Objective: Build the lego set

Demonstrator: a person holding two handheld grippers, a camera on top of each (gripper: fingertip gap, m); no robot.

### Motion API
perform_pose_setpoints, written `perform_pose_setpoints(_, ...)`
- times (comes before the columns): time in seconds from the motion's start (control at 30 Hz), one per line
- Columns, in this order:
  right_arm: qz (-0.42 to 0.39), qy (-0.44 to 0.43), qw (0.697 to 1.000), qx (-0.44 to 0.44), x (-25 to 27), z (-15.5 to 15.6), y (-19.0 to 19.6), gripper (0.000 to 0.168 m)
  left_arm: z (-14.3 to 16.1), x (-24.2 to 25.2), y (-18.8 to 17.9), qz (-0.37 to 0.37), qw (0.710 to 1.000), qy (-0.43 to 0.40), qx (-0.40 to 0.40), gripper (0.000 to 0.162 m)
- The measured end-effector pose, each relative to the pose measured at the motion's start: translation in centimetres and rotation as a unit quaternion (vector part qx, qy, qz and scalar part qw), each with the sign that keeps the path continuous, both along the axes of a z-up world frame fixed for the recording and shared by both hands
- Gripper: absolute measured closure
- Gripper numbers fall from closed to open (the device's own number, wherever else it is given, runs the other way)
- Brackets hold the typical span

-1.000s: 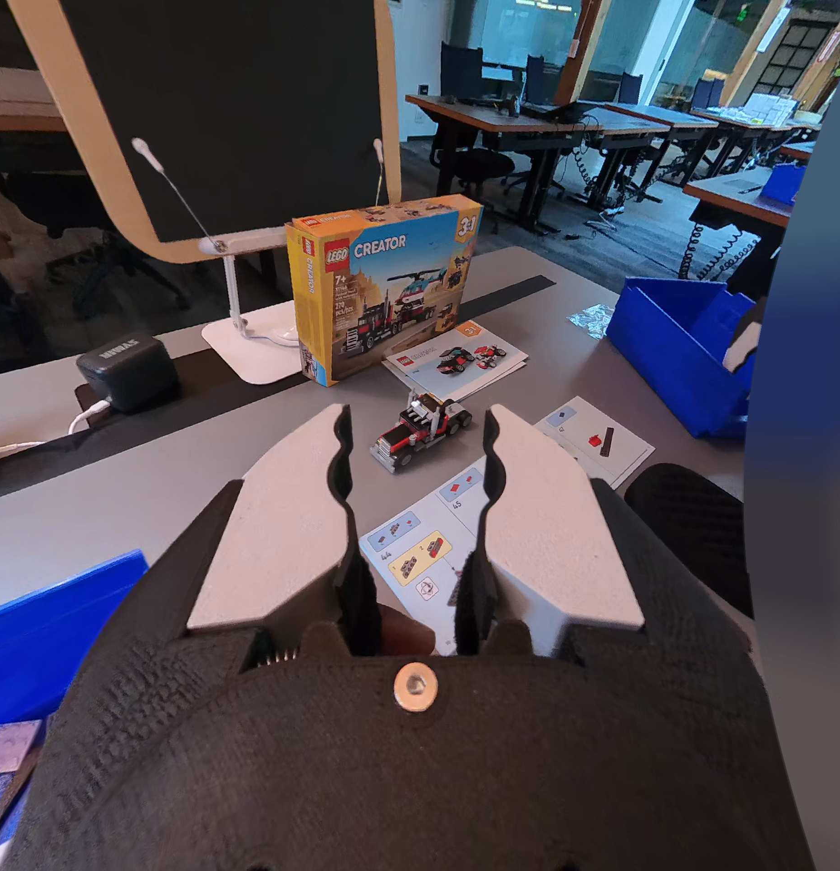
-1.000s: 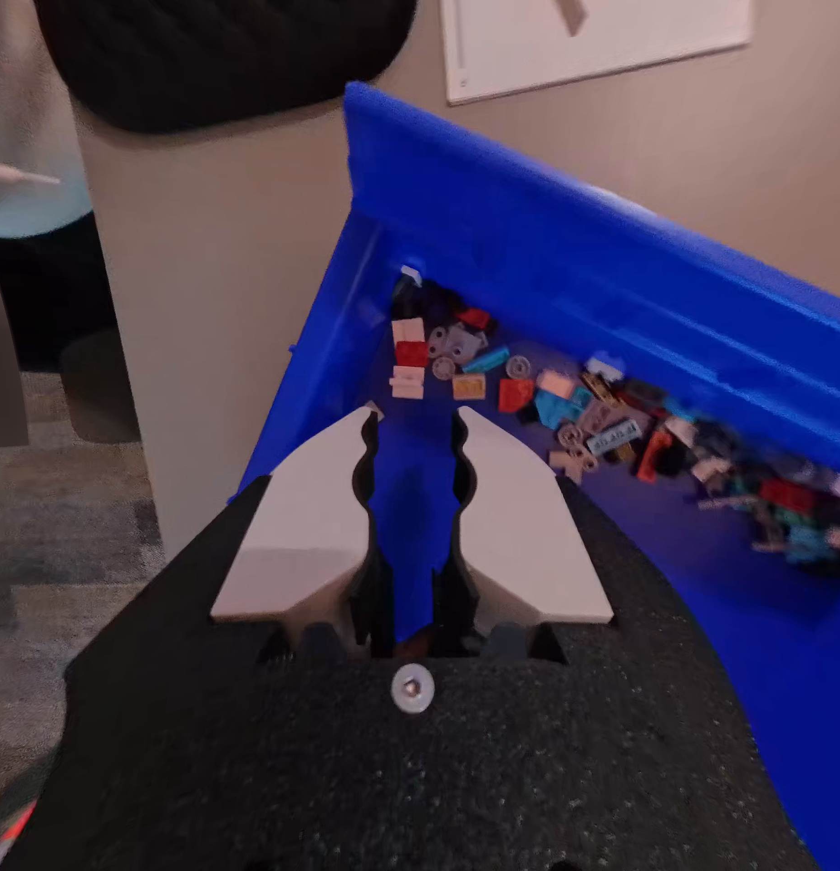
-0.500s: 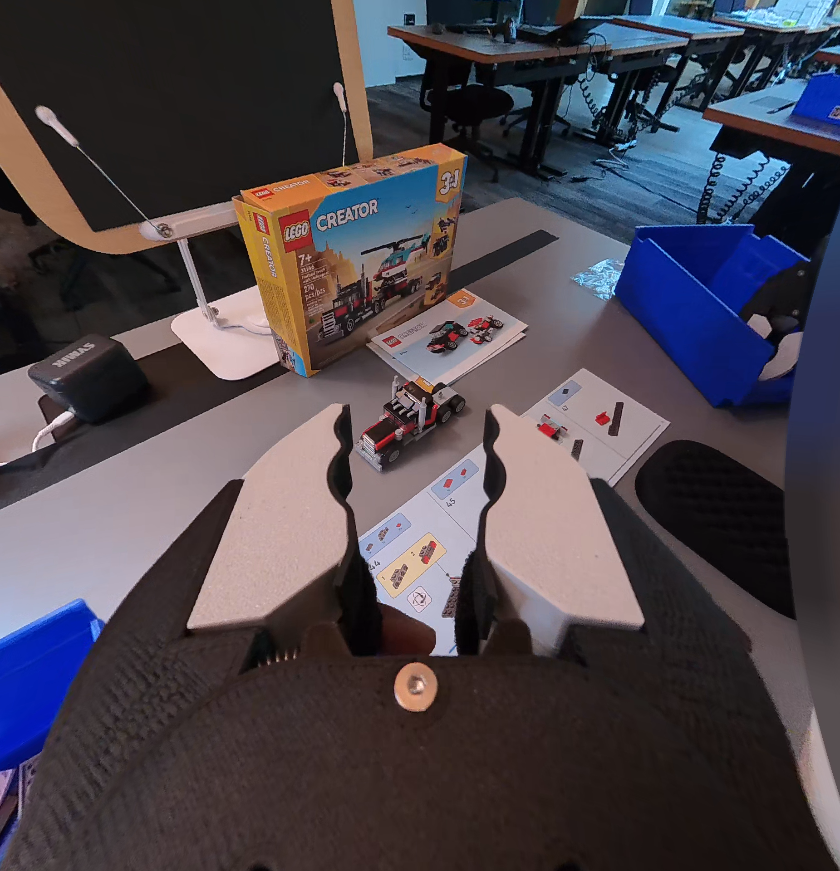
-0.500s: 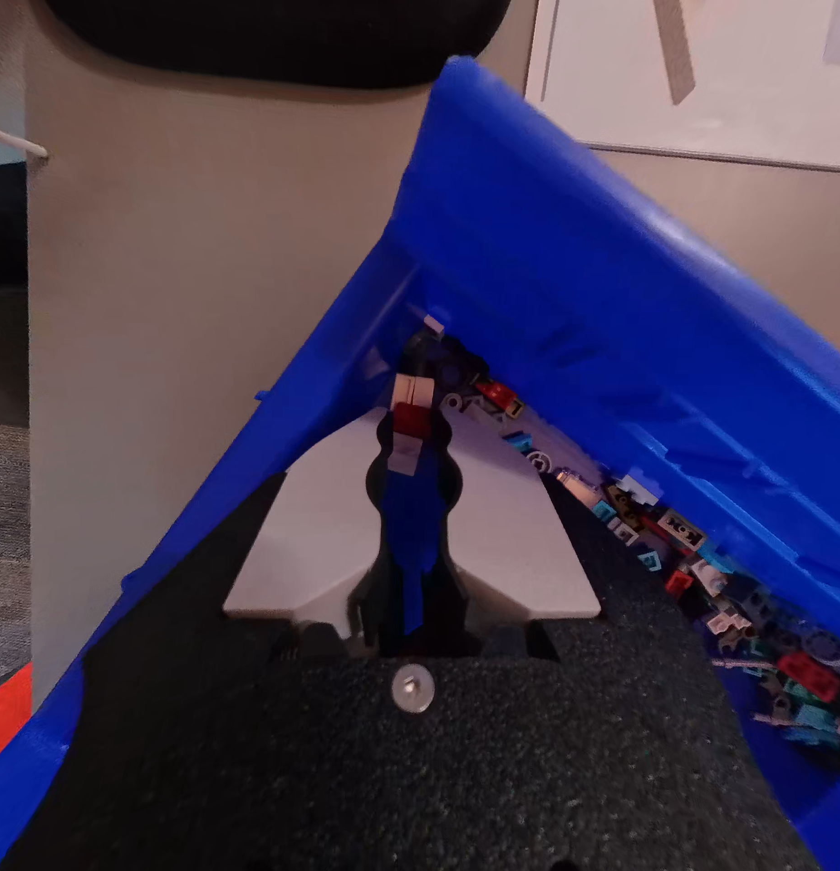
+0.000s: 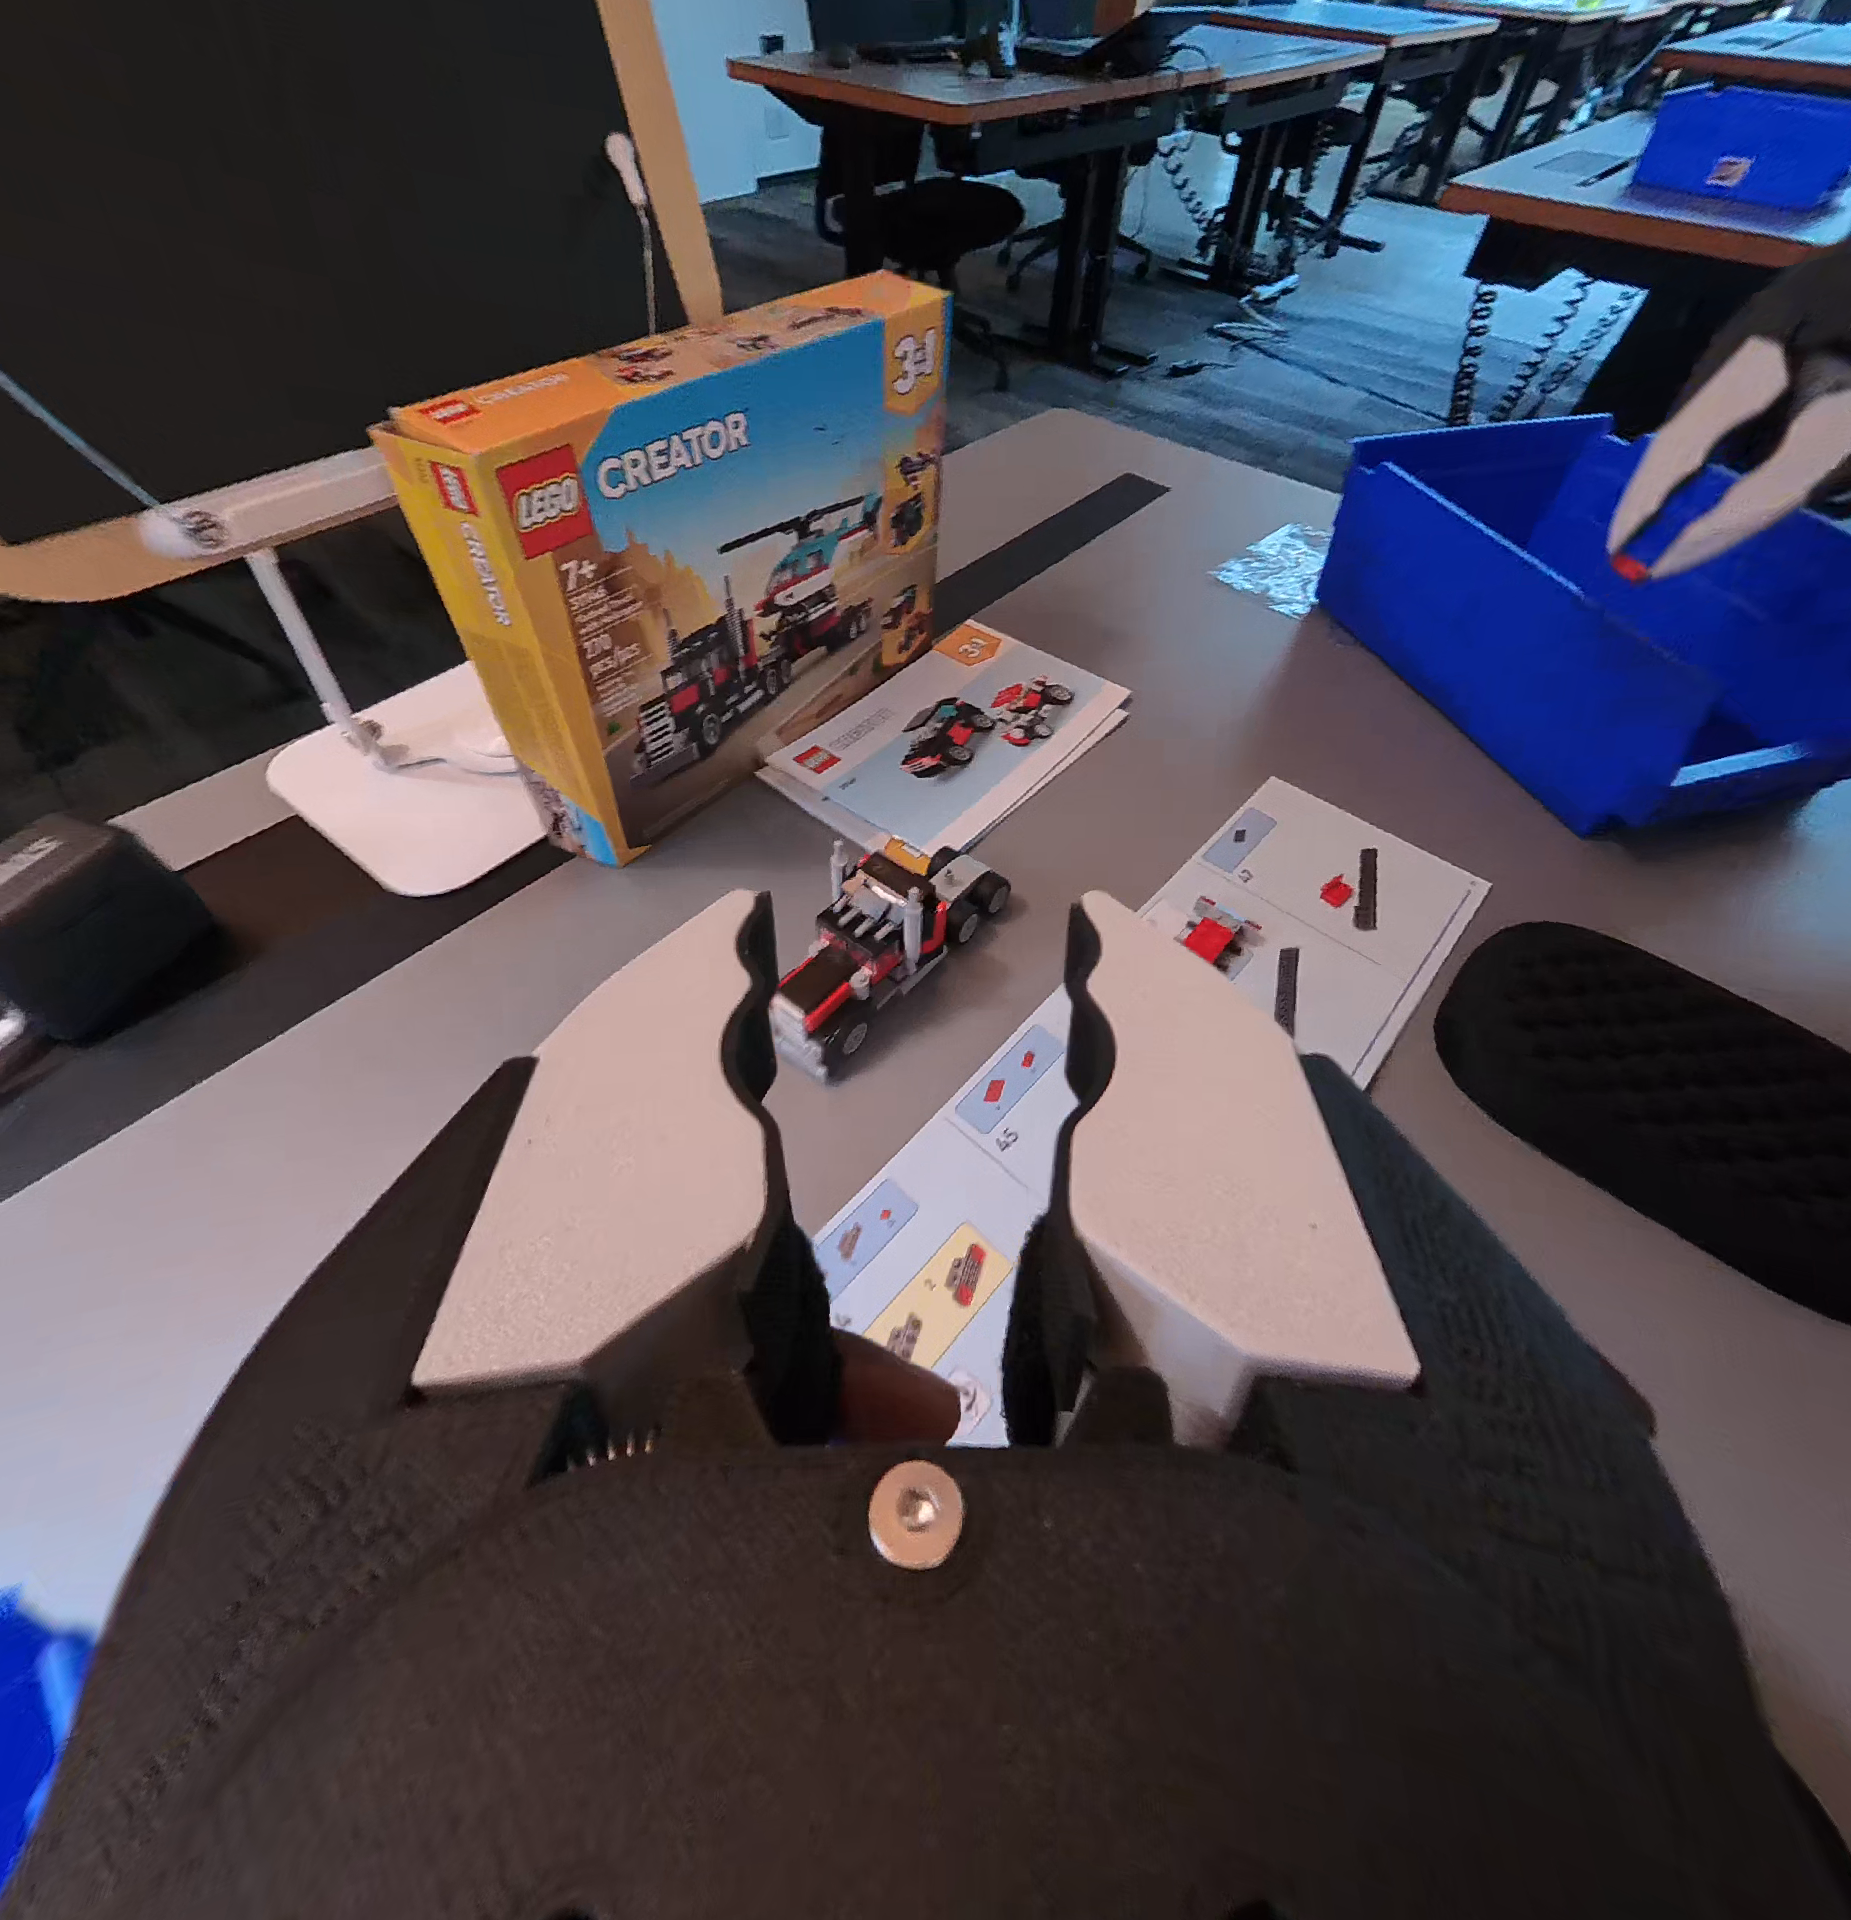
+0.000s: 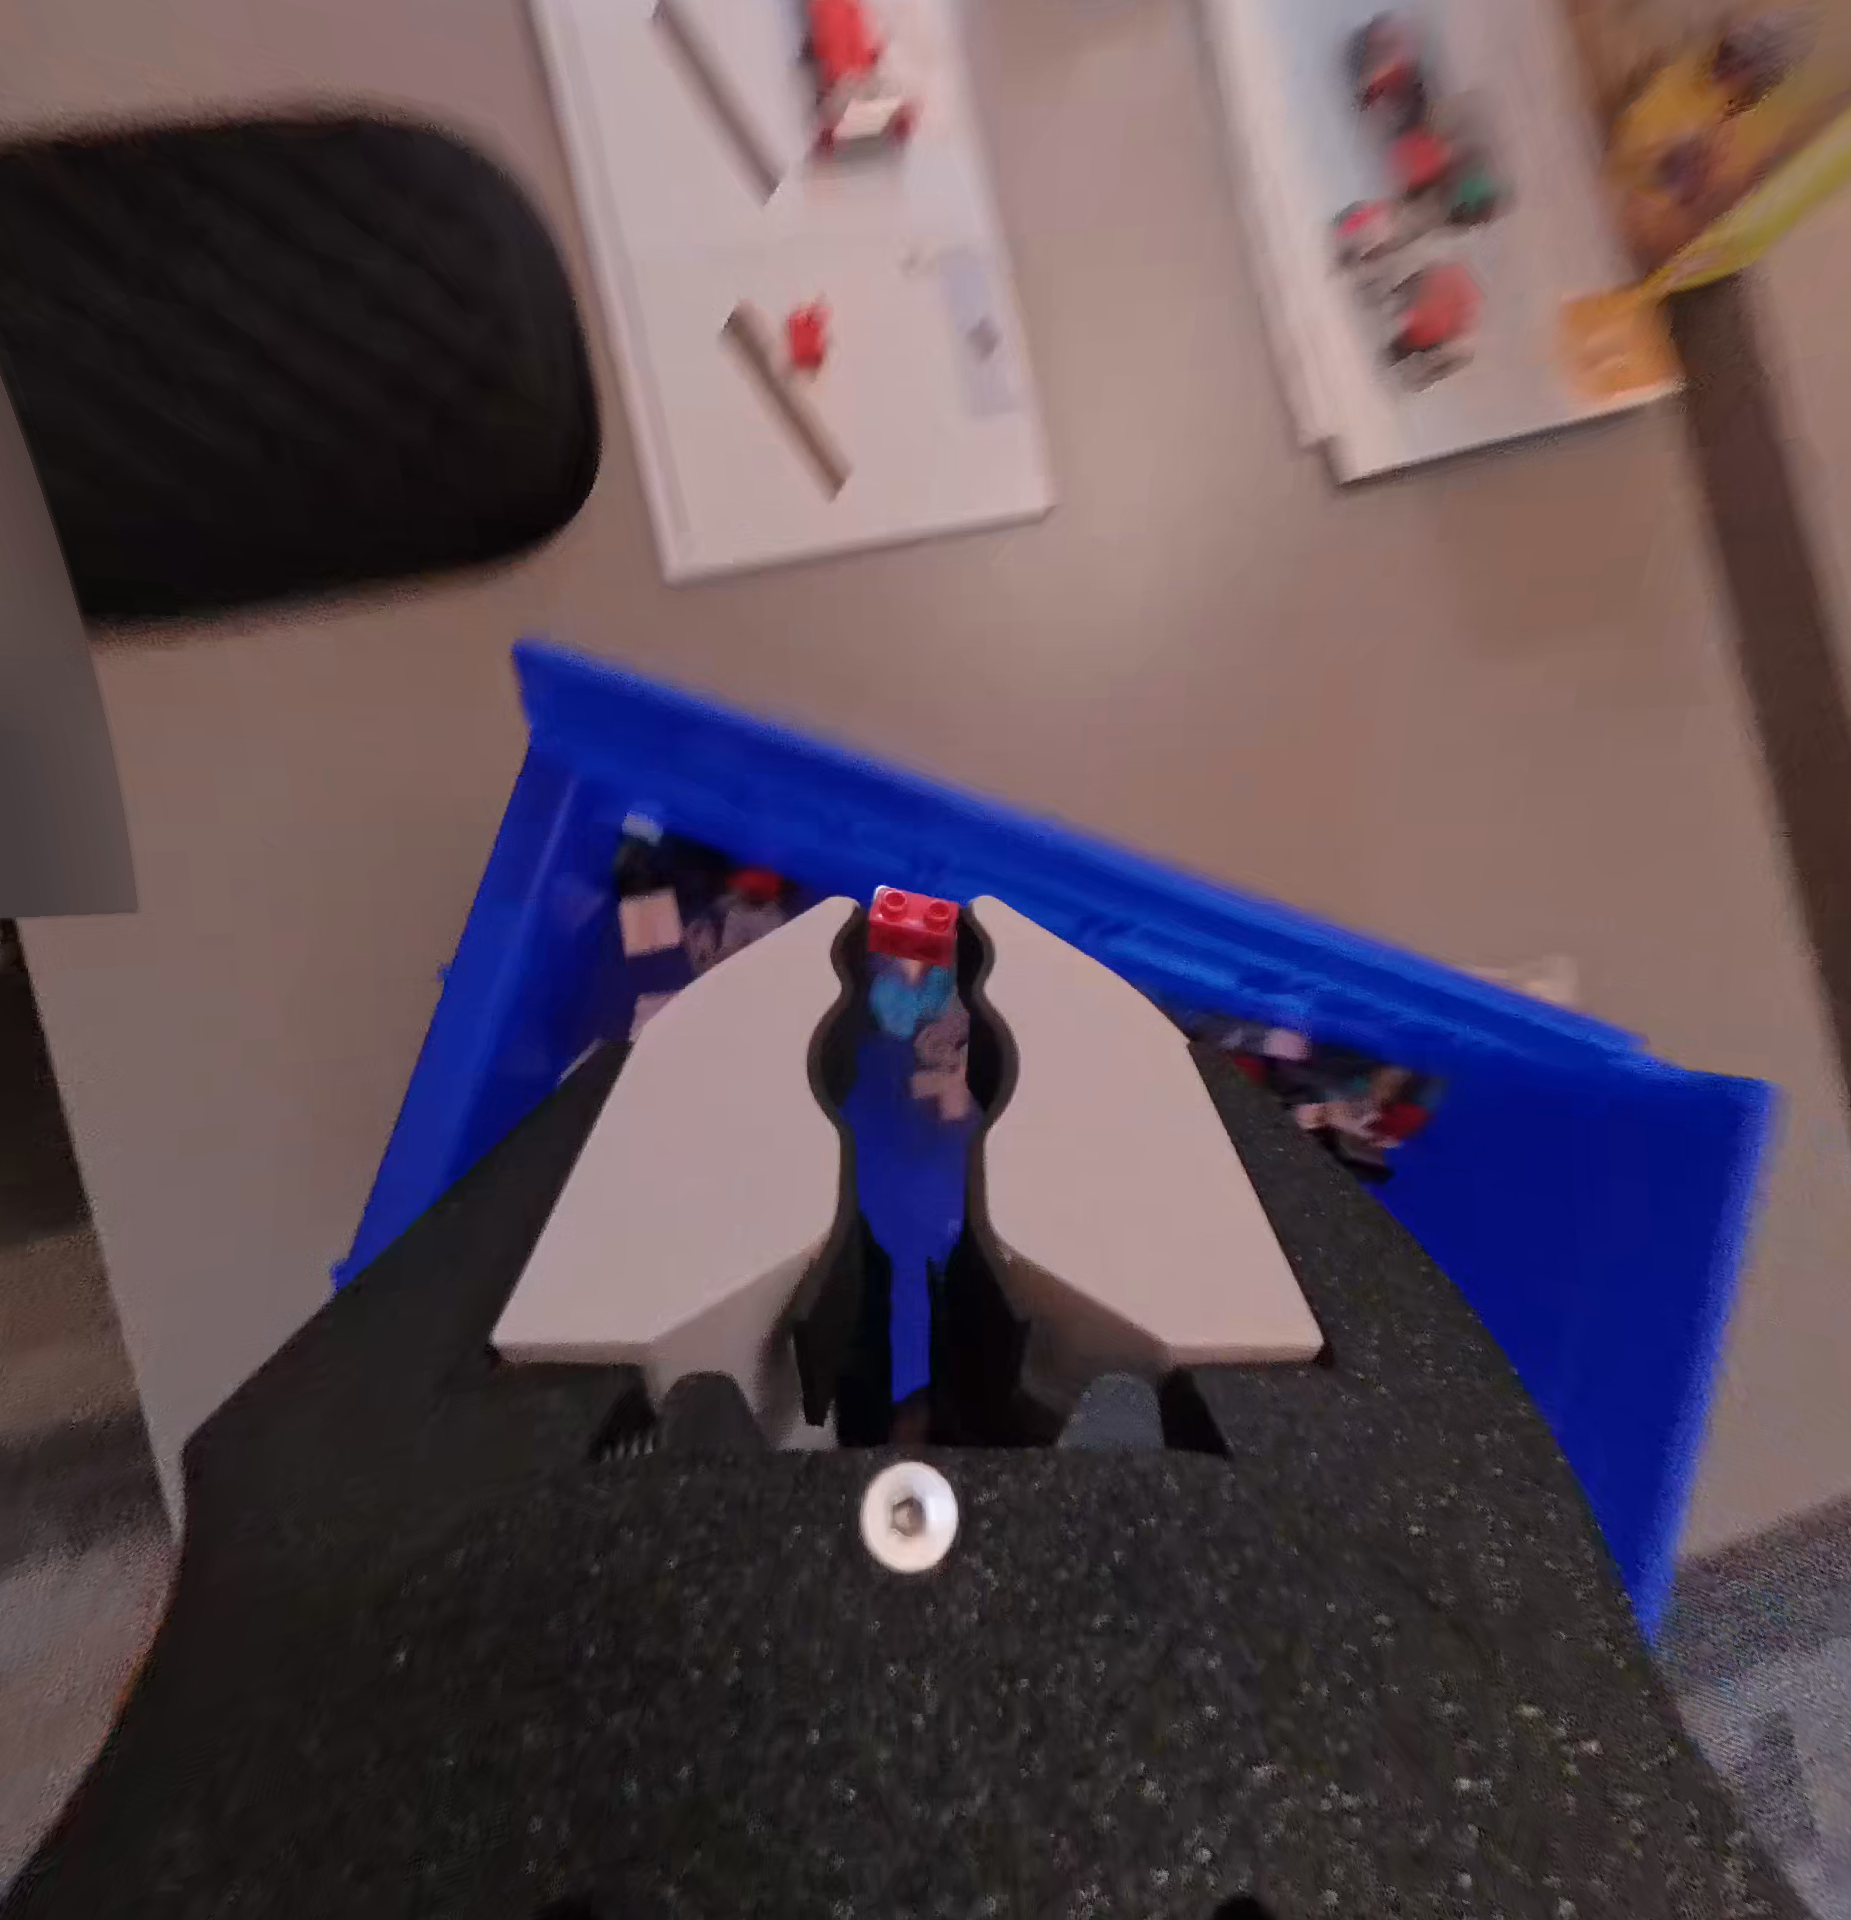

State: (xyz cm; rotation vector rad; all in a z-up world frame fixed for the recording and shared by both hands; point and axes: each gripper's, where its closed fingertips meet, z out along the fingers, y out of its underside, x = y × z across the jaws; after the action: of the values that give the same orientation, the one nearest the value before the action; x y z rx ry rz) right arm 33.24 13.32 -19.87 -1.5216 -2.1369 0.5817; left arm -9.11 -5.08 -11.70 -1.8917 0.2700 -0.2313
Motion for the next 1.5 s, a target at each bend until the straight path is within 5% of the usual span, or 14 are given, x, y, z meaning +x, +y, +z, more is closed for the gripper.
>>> perform_pose_setpoints(0.27,-0.076,0.219,0.972,-0.045,-10.6,10.0,-3.7,0.152,-0.8,5.0,4.9,-0.100,0.994,-0.007,0.049,0.108)
perform_pose_setpoints(0.47,-0.019,0.359,0.912,-0.199,-21.7,10.1,-11.6,0.152,-1.0,10.6,7.7,-0.177,0.978,0.009,0.111,0.108)
perform_pose_setpoints(0.53,-0.013,0.397,0.869,-0.296,-25.1,9.9,-11.9,0.152,-1.5,11.2,8.4,-0.182,0.972,0.044,0.143,0.108)
perform_pose_setpoints(0.6,0.002,0.456,0.787,-0.416,-27.1,11.0,-11.0,0.152,-0.6,11.1,8.8,-0.169,0.965,0.022,0.198,0.108)
perform_pose_setpoints(0.67,0.038,0.541,0.679,-0.494,-27.0,12.9,-9.8,0.152,0.8,10.8,8.5,-0.153,0.956,-0.062,0.244,0.115)
perform_pose_setpoints(0.73,0.060,0.603,0.626,-0.490,-26.6,13.0,-9.3,0.152,1.0,11.3,8.1,-0.165,0.941,-0.173,0.238,0.124)
perform_pose_setpoints(0.87,0.115,0.648,0.658,-0.366,-26.2,11.2,-11.2,0.152,-0.2,14.2,7.7,-0.247,0.878,-0.383,0.143,0.133)
perform_pose_setpoints(0.97,0.133,0.662,0.667,-0.315,-25.8,11.0,-11.6,0.152,0.8,15.6,6.5,-0.331,0.773,-0.537,0.069,0.134)
perform_pose_setpoints(1.03,0.137,0.661,0.678,-0.292,-25.9,10.6,-11.8,0.152,1.0,16.5,5.9,-0.366,0.727,-0.580,0.026,0.134)
perform_pose_setpoints(1.3,0.154,0.644,0.702,-0.262,-26.2,9.8,-12.7,0.152,1.5,16.6,5.4,-0.388,0.707,-0.592,0.015,0.142)
perform_pose_setpoints(1.5,0.154,0.628,0.728,-0.229,-26.8,9.2,-13.1,0.155,1.2,16.6,5.2,-0.389,0.722,-0.572,0.015,0.156)
